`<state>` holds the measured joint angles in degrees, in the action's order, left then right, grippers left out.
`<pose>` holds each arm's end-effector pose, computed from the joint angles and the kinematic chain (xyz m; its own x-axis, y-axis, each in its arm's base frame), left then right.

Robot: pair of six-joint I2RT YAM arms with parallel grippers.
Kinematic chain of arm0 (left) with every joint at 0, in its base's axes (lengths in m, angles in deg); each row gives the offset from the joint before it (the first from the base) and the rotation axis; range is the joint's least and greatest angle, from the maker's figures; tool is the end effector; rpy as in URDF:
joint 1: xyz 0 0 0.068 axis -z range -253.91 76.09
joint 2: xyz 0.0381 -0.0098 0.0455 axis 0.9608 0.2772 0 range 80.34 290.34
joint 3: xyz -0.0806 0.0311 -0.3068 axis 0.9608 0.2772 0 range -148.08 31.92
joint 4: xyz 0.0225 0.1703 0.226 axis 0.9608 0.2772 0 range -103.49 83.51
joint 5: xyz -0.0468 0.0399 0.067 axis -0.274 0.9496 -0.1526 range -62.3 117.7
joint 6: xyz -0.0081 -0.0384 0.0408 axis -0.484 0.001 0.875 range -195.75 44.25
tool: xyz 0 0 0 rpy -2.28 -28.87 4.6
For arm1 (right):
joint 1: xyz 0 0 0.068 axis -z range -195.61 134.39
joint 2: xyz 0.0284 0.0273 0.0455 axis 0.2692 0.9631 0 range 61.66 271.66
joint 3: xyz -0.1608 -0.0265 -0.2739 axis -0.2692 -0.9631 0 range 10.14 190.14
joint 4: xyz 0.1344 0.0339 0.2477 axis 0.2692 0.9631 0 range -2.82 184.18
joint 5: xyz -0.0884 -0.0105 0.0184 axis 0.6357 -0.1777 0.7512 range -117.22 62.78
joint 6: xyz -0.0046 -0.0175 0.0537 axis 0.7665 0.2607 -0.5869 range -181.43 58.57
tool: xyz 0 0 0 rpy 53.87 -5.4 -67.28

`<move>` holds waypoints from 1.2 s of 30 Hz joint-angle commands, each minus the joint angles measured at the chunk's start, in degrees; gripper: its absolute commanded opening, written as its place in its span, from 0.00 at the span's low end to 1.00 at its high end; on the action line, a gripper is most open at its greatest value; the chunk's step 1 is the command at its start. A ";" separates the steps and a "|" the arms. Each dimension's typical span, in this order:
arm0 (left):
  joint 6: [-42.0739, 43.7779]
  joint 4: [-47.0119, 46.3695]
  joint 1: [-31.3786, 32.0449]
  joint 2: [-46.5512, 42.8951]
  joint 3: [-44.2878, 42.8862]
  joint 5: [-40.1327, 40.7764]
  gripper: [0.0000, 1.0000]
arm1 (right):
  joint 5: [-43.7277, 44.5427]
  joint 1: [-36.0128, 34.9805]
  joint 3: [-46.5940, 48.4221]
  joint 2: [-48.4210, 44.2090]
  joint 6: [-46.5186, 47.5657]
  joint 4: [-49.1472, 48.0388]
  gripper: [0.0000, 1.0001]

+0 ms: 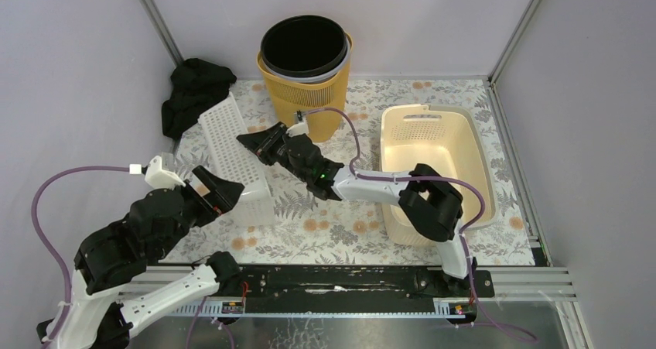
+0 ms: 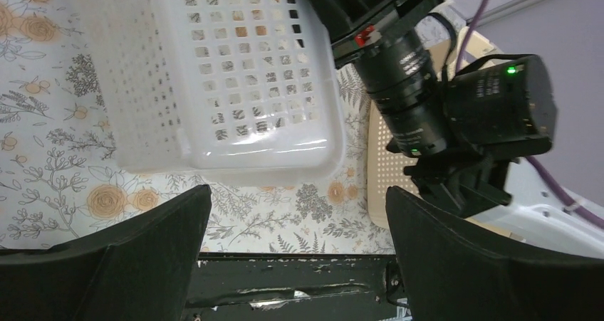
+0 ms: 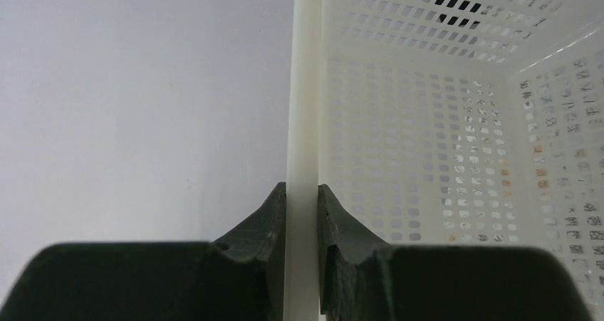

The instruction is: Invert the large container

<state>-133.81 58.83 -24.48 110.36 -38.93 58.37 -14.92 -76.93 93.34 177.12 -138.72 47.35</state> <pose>0.0198 0.0079 0.4339 -0.4939 -0.5453 -0.6773 -0.0923 0.8074 -0.5828 0.2592 0.4563 0.3165 -0.7234 0.6636 -0.1907 -0.2280 0.0311 0.9732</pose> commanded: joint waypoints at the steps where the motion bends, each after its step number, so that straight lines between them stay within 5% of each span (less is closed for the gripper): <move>1: 1.10 1.30 -0.19 1.06 -3.01 1.42 1.00 | -0.94 -0.13 3.76 1.67 -3.00 -7.35 0.00; 20: 0.94 -0.98 -0.13 1.96 -0.11 1.32 1.00 | 0.83 0.66 -20.09 -7.94 -3.42 -10.11 0.00; 36: 0.41 -2.44 -0.21 2.79 0.98 0.77 1.00 | -2.77 1.33 -22.19 -8.67 -2.16 -9.56 0.00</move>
<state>-133.44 58.91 -24.48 112.92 -38.56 58.74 -16.45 -75.93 71.55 169.99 -143.55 37.55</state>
